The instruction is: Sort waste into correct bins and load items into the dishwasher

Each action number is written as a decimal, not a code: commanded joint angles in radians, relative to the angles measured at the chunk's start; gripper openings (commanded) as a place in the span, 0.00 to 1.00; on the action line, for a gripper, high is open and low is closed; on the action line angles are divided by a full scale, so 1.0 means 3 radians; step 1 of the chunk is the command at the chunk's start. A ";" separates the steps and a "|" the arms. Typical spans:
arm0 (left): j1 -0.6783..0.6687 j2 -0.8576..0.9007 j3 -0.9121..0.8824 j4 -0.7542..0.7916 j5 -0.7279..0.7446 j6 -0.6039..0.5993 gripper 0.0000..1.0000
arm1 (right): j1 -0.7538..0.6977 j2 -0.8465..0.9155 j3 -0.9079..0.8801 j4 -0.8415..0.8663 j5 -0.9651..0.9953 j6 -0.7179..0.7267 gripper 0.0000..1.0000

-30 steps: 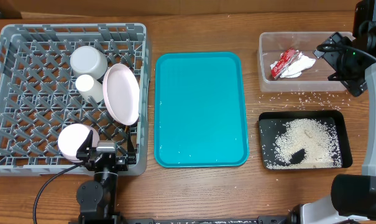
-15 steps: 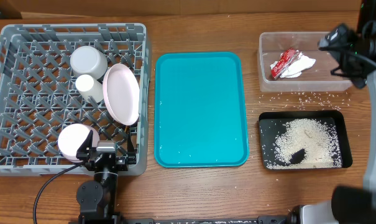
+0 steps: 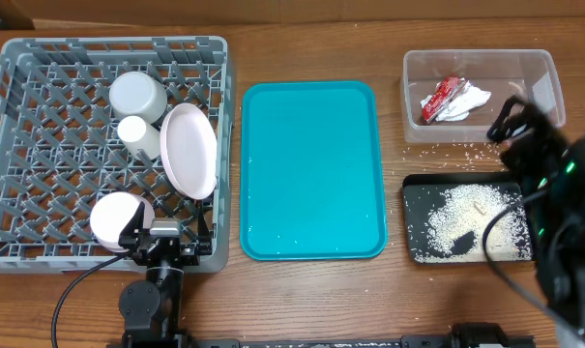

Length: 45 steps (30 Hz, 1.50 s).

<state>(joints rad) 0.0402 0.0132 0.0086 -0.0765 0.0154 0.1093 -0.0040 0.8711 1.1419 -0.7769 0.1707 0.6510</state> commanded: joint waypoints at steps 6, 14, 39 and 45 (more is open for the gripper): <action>0.0017 -0.0029 -0.0013 -0.0004 0.0003 0.0060 1.00 | 0.0088 -0.1127 -0.1429 0.0857 -0.0210 -0.0197 1.00; 0.0017 -0.0029 -0.0013 -0.0004 0.0003 0.0060 1.00 | 0.0239 -0.1909 -0.2430 0.1562 -0.0228 -0.0367 1.00; 0.0017 -0.0029 -0.0013 -0.0004 0.0003 0.0060 1.00 | 0.0228 -0.2894 -0.3580 0.2051 -0.0187 -0.0365 1.00; 0.0017 -0.0029 -0.0013 -0.0004 0.0003 0.0060 1.00 | 0.0228 -0.2894 -0.3676 0.2126 -0.0223 -0.0482 1.00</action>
<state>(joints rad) 0.0402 0.0132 0.0086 -0.0765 0.0154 0.1093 0.0608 0.0147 0.0471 -0.1543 0.1078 0.5392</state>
